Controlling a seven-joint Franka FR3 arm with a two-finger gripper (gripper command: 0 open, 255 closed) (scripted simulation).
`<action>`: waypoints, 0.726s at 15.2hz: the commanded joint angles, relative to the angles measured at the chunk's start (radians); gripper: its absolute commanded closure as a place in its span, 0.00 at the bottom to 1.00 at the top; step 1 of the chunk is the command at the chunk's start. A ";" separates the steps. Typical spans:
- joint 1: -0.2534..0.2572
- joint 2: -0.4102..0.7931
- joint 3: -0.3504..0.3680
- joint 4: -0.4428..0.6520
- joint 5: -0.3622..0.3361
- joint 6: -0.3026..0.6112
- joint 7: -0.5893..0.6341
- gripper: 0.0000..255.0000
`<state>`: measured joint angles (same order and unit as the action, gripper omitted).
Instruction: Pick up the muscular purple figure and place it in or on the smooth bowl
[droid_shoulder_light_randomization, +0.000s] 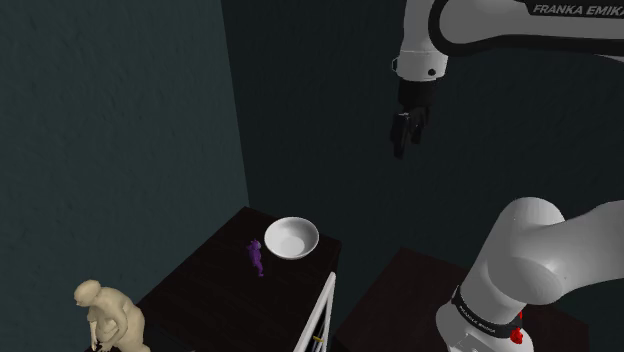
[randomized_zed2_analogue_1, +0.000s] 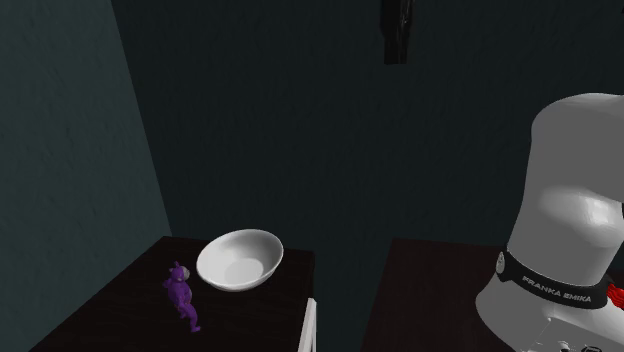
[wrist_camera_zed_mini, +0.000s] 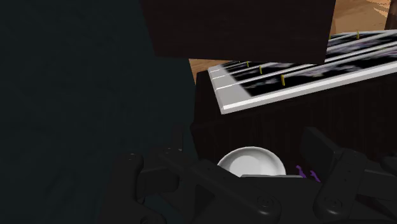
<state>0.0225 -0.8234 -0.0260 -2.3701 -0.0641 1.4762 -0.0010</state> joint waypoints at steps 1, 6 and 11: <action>0.000 0.000 0.000 0.000 0.000 0.000 0.000 0.00; 0.014 0.128 0.057 -0.024 0.055 0.125 0.093 0.00; 0.027 0.283 0.110 -0.013 0.097 0.246 0.180 0.00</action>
<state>0.0459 -0.5793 0.0713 -2.3879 0.0232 1.6921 0.1577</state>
